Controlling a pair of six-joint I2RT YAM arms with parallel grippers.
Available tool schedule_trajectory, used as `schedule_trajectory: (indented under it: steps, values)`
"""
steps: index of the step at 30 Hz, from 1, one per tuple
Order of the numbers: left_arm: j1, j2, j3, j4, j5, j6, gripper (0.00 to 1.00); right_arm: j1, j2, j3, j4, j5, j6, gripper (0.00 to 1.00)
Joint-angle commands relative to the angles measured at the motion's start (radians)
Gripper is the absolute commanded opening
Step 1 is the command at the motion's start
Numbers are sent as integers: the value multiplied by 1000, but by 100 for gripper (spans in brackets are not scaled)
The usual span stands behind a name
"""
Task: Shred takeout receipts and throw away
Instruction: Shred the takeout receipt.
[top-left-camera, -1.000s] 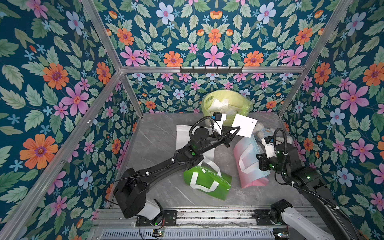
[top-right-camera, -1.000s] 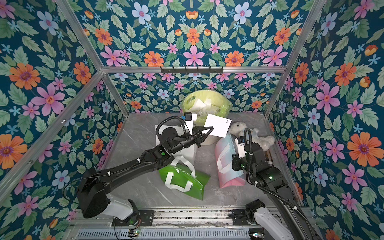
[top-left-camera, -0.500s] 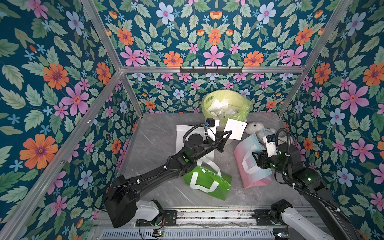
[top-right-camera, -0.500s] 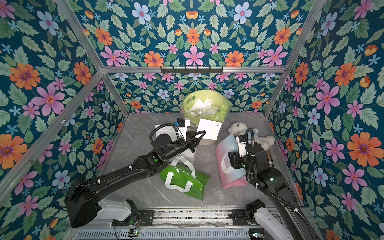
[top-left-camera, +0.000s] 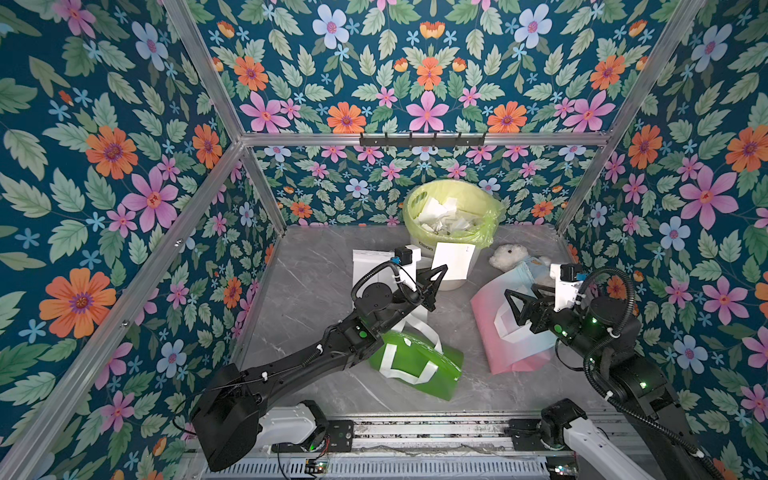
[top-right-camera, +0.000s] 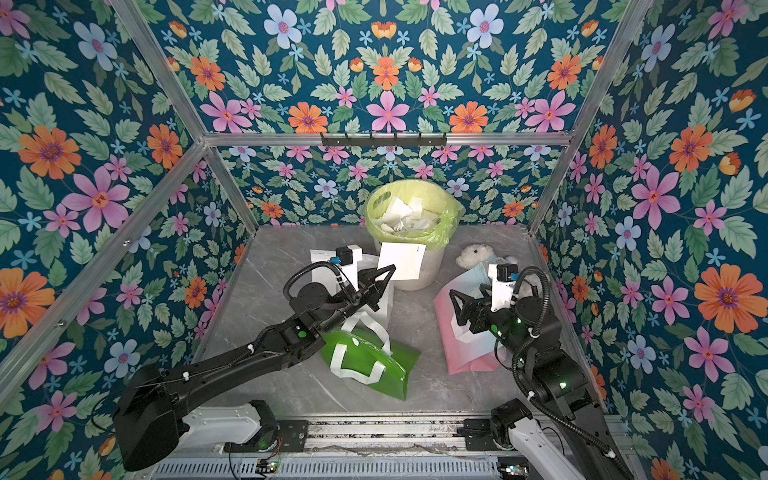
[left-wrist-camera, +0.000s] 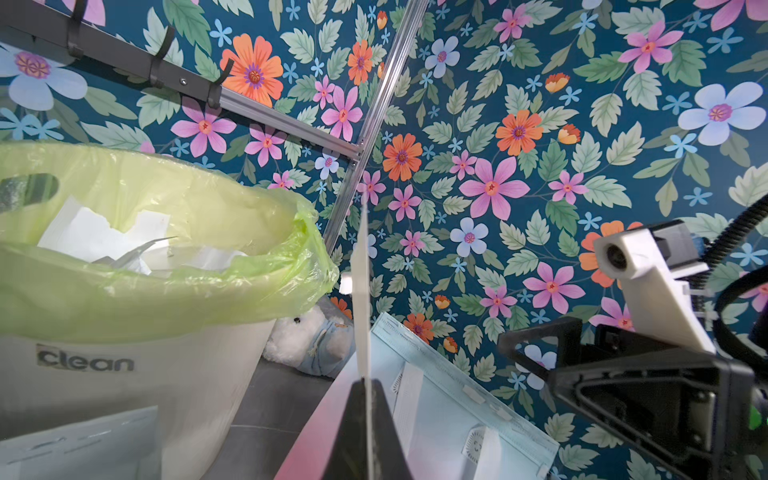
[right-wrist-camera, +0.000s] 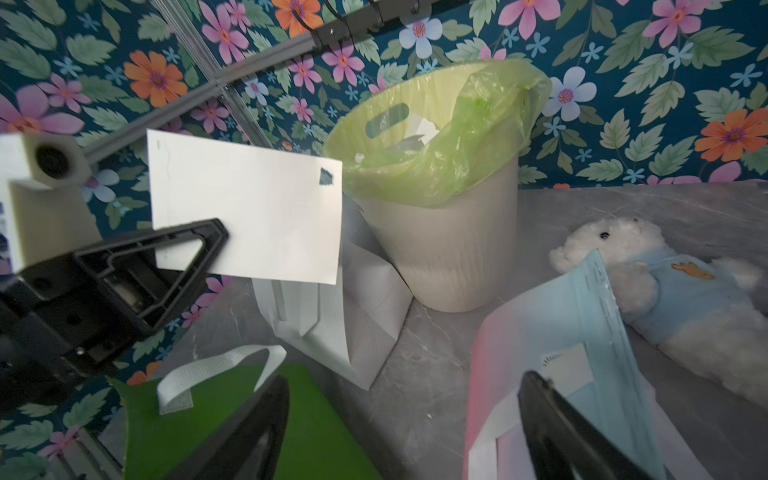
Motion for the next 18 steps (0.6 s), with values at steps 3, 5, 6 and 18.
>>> schedule_trajectory:
  steps: [3,5,6,18]
  values:
    - [75,-19,-65,185,58,-90,0,0,43,-28,325,-173,219,93]
    - [107,-13,-83,229,92,-137,0,0,78,-32,406,-214,281,97]
    - [123,-9,-93,260,111,-165,0,0,97,-31,445,-233,308,99]
    - [178,41,-147,553,288,-338,0,36,328,-42,865,-302,538,99]
